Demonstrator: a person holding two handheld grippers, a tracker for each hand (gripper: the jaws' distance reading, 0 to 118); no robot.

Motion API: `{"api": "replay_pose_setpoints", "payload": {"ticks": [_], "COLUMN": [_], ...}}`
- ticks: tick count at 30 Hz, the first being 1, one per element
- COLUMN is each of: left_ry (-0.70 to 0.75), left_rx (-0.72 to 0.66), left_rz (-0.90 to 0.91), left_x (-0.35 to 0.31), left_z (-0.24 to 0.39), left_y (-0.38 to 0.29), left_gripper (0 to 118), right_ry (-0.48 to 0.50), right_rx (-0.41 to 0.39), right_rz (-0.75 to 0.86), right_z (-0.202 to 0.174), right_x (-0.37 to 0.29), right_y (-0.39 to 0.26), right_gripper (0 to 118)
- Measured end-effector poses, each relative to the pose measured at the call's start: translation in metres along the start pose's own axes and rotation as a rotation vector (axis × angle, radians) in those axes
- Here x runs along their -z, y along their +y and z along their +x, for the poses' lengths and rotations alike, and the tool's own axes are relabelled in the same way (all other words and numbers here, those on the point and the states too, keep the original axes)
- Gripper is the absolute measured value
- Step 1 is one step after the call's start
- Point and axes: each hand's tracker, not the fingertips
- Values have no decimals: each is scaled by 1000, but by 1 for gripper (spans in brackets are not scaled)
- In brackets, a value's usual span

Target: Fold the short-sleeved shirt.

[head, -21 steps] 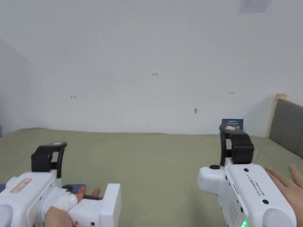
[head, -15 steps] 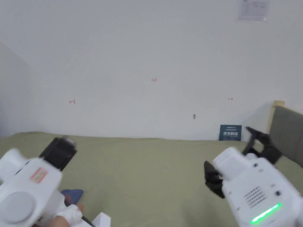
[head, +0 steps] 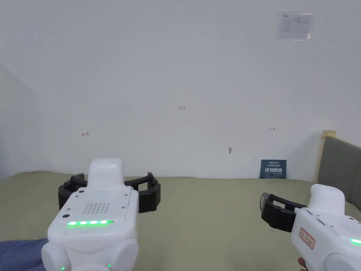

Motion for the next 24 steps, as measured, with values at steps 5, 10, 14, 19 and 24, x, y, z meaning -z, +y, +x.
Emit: {"api": "replay_pose_setpoints", "payload": {"ticks": [5,10,14,19,24], "left_ry": [-4,-21,-10,-23,-66], "left_rx": [-9,56,64,64,11], "left_rz": [-23,-22,-16,-46,-47], "left_x": [7,7,6,12,13], "left_z": [-7,-3,-2,-5,-11], "left_y": [-3,-1,-1,-6,-19], "left_gripper": [118,118,118,118,86], "right_ry": [-8,-25,-28,-62,-37], "right_rx": [-56,-64,-75,-116,-171], "right_rz": [22,22,20,-19,-25], "right_z": [-7,-18,-17,-20,-18], "right_x": [-2,-15,-15,-15,-16], "right_y": [8,14,16,18,10], "right_gripper": [118,118,118,118,116]}}
